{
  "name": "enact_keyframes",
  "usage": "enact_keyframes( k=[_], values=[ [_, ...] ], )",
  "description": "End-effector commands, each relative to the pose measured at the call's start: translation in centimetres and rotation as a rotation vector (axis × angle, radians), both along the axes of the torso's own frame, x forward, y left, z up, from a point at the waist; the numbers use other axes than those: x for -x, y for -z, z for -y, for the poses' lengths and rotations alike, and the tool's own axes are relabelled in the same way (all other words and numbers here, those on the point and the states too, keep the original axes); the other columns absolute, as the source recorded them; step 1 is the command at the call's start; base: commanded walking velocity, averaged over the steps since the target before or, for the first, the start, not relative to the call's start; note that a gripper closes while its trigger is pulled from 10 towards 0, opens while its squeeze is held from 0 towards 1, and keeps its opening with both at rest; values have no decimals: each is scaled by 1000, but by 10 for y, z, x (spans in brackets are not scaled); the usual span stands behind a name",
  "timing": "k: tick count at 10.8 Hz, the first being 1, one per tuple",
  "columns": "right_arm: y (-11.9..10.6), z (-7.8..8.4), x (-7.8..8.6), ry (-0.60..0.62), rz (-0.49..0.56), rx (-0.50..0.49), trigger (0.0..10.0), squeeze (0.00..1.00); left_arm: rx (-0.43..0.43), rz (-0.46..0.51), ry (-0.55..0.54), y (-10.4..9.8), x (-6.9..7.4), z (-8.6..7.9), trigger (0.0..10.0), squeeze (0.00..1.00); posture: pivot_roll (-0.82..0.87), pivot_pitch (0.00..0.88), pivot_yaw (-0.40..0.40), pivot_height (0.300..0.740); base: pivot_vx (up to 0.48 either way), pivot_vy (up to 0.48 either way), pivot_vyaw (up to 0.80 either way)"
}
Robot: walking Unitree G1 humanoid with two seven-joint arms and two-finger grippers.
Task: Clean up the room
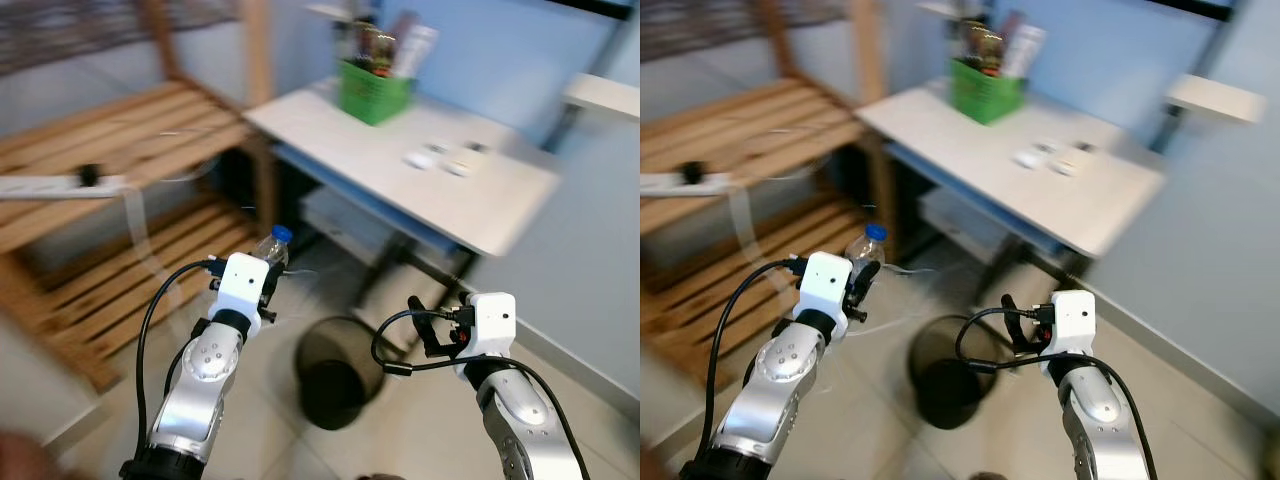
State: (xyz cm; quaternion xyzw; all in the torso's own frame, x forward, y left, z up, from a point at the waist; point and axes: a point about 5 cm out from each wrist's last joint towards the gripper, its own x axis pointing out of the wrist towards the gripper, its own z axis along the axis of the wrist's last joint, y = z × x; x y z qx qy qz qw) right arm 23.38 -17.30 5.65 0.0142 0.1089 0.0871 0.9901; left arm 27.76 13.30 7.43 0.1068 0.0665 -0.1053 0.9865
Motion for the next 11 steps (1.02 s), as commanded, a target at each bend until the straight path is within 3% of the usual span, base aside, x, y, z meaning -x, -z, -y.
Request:
enact_keyframes(
  k=[1, 3, 6, 11],
  values=[
    [5, 2, 5, -1, -30, 4, 10000, 0, -1, 36, 16, -7, -3, 2, 10000, 0, -97, 17, -7, 740, 0, 0, -800],
    [6, 4, 7, 6, -32, 4, 10000, 0, 9, 37, 21, -8, -5, 2, 10000, 0, -107, 19, -2, 740, 0, 0, -800],
    [6, 5, 10, 18, -33, 3, 10000, 0, 50, 53, 21, -12, -6, 2, 10000, 0, -111, 23, 6, 740, 476, 0, -800],
    [10, 2, 11, 15, -53, 5, 10000, 0, 32, 18, -6, -4, -4, -1, 10000, 0, -102, 32, -2, 740, 0, 0, -84]
  ],
)
